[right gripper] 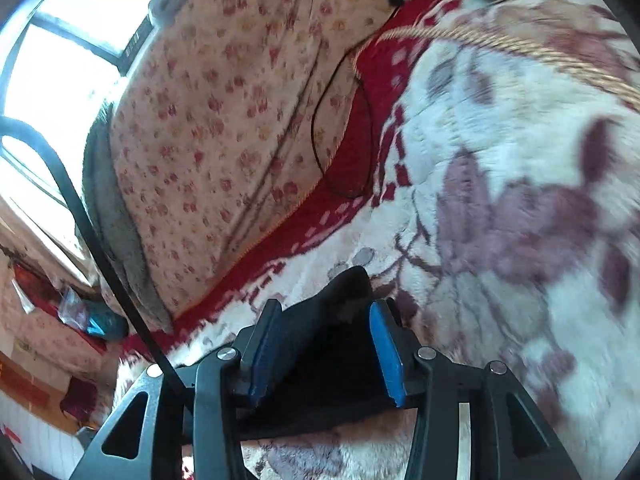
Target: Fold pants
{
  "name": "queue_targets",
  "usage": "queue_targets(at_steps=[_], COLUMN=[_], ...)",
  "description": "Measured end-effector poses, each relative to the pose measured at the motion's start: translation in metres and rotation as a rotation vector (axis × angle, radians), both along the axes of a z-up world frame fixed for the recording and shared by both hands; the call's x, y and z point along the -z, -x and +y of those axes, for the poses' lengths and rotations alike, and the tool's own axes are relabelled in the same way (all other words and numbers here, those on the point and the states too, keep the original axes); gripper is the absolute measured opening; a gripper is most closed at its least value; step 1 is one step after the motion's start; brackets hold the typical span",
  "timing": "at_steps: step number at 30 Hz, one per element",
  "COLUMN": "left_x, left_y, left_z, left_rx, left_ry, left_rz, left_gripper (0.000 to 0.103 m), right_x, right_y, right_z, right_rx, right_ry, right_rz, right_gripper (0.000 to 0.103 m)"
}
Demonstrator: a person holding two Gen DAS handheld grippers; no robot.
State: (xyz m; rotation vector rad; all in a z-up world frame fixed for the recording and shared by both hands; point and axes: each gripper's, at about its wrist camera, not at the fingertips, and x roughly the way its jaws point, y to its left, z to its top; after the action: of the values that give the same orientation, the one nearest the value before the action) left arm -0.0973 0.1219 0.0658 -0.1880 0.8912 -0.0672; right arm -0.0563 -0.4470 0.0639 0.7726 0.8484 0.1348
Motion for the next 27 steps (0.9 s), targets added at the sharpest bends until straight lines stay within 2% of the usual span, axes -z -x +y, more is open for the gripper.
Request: queue_targets(at_steps=[3, 5, 6, 7, 10, 14, 17, 20, 23, 27], left_x=[-0.012, -0.018, -0.02, -0.021, -0.024, -0.028, -0.028, -0.025, -0.017, -0.007], left_y=[0.011, 0.014, 0.013, 0.011, 0.001, -0.021, -0.038, -0.053, -0.066, -0.08], left_z=[-0.004, -0.008, -0.01, -0.013, -0.03, -0.068, -0.109, -0.148, -0.194, -0.226], left_rx=[0.009, 0.021, 0.029, 0.039, 0.081, 0.182, 0.281, 0.353, 0.443, 0.459], left_ry=[-0.048, -0.05, -0.04, -0.028, 0.007, 0.086, 0.145, 0.158, 0.18, 0.207], left_rz=[-0.045, -0.06, -0.061, -0.059, -0.047, -0.037, -0.018, 0.008, 0.063, 0.11], left_gripper=[0.008, 0.008, 0.008, 0.008, 0.008, 0.008, 0.008, 0.008, 0.008, 0.008], right_x=[0.009, 0.019, 0.021, 0.021, 0.005, -0.01, -0.01, -0.001, 0.012, 0.01], right_y=[-0.018, -0.025, -0.026, -0.025, -0.007, 0.014, 0.02, 0.028, 0.036, 0.045], right_z=[0.009, 0.016, 0.018, 0.021, 0.025, 0.029, 0.029, 0.029, 0.035, 0.046], right_rx=[-0.056, -0.085, -0.1, -0.112, -0.108, -0.129, -0.142, -0.139, -0.168, -0.221], right_ry=[-0.011, 0.003, -0.008, -0.012, 0.016, 0.03, 0.028, 0.017, -0.036, -0.108], right_rz=[0.048, 0.094, 0.077, 0.054, -0.068, -0.137, -0.122, -0.096, -0.085, -0.177], right_gripper=[0.044, 0.041, 0.024, 0.012, 0.006, 0.005, 0.005, 0.005, 0.005, 0.005])
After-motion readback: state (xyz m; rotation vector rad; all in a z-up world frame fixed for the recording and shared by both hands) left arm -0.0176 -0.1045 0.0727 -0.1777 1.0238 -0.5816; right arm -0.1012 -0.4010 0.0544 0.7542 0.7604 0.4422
